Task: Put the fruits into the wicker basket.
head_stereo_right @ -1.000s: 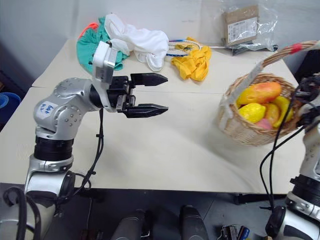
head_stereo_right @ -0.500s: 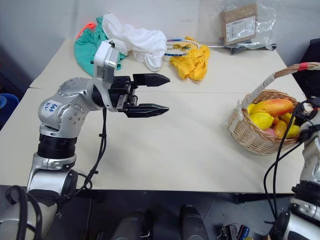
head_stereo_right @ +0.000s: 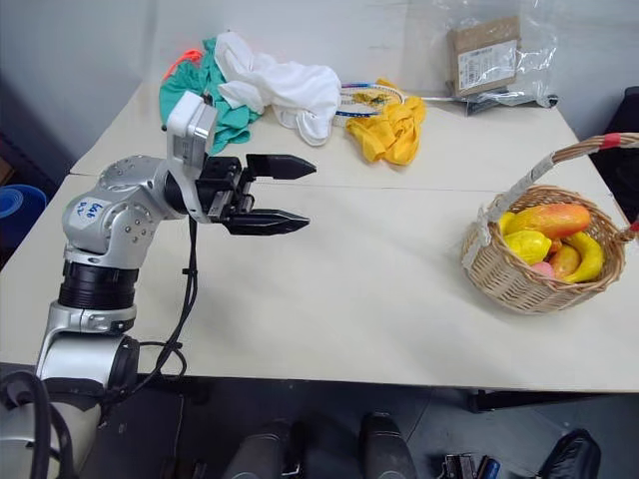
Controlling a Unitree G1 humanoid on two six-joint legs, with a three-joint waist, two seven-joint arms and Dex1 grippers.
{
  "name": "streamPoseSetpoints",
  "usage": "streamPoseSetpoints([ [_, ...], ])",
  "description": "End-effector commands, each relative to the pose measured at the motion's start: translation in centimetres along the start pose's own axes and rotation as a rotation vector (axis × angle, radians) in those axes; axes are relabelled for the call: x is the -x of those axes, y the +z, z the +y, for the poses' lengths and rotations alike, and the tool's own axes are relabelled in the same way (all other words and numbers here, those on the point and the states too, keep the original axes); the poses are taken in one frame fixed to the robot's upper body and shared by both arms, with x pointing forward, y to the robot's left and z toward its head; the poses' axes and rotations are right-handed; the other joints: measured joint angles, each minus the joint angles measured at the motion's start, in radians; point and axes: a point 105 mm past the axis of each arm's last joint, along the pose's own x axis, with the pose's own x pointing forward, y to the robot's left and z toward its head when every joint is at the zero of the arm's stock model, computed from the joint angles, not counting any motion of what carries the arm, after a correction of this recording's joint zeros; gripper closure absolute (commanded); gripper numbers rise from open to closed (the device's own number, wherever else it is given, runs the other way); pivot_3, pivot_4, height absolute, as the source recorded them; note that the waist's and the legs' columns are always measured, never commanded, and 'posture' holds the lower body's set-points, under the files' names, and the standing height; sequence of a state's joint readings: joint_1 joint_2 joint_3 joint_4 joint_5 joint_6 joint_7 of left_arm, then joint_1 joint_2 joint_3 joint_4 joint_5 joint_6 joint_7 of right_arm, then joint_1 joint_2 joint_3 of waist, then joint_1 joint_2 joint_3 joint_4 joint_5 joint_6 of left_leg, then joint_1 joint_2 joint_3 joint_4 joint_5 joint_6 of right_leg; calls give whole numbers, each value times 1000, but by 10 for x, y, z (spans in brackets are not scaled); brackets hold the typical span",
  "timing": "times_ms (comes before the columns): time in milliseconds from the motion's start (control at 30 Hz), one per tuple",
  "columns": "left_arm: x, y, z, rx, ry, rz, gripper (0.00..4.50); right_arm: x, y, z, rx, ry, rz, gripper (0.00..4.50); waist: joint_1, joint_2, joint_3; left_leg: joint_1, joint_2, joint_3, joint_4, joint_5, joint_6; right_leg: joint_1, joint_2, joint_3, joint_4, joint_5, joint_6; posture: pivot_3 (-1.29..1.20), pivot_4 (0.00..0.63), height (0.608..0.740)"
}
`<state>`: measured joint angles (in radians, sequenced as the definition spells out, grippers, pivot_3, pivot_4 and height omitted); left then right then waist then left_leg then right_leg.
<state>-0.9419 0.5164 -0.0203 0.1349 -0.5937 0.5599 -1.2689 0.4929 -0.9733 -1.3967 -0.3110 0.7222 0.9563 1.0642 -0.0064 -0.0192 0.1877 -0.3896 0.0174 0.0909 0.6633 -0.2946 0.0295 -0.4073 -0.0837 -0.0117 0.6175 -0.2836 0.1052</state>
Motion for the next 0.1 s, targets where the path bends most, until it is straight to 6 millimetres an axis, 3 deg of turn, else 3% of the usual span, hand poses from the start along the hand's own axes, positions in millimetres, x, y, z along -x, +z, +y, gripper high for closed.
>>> streamPoseSetpoints([
  [33, -3, 12, -5, -43, -40, -11, 0, 5, 14, 2, -21, -3, -86, 34, -5, -1, 0, 1, 1, 0, 0, 0, 0, 1, -1, 1, 0, 0, 0, 0, 150, 740],
  [100, -6, 8, -6, -23, -40, 0, 0, 0, 13, 4, -38, 5, -103, 34, -7, -1, 0, 2, 1, 0, 0, -1, -1, 1, -7, 4, 0, -1, -2, 0, 150, 740],
])
